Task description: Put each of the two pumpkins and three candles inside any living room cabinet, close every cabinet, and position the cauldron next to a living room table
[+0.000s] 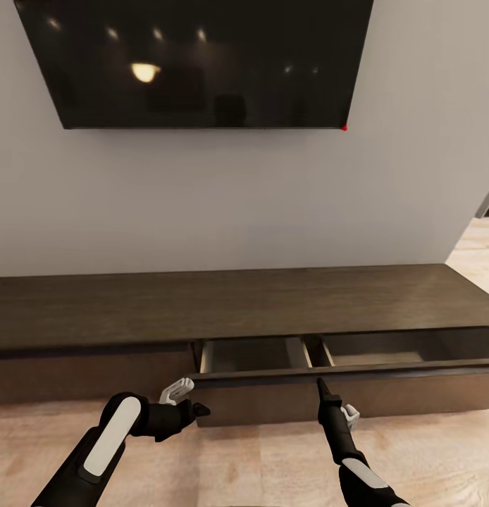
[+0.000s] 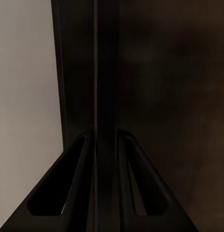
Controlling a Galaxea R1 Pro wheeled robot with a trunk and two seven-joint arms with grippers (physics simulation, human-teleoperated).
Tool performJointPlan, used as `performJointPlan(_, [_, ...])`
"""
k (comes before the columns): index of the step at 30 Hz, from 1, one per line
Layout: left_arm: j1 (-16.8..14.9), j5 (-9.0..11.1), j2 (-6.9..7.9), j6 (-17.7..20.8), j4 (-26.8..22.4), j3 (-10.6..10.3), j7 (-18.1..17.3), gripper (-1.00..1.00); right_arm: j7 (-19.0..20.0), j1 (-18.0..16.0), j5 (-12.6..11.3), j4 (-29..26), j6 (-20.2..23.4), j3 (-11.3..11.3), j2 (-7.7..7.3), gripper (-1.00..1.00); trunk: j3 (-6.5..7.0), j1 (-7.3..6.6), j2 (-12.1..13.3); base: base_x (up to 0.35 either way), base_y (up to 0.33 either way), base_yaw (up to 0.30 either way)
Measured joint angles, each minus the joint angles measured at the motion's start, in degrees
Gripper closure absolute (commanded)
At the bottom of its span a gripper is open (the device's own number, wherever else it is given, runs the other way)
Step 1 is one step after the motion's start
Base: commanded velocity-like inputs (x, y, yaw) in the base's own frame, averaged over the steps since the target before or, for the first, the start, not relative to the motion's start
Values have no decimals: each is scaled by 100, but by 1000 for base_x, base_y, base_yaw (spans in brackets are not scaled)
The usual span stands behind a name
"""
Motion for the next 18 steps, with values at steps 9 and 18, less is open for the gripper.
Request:
performJointPlan(9, [0, -2, 1, 0, -9, 0, 0, -100, -1, -1, -8, 0, 3, -12, 0, 100, 0, 0, 0, -111, 0, 0])
performJointPlan(18, [0, -3, 1, 0, -18, 0, 0, -100, -2, -1, -14, 0, 2, -26, 1, 100, 0, 0, 0, -115, 0, 0])
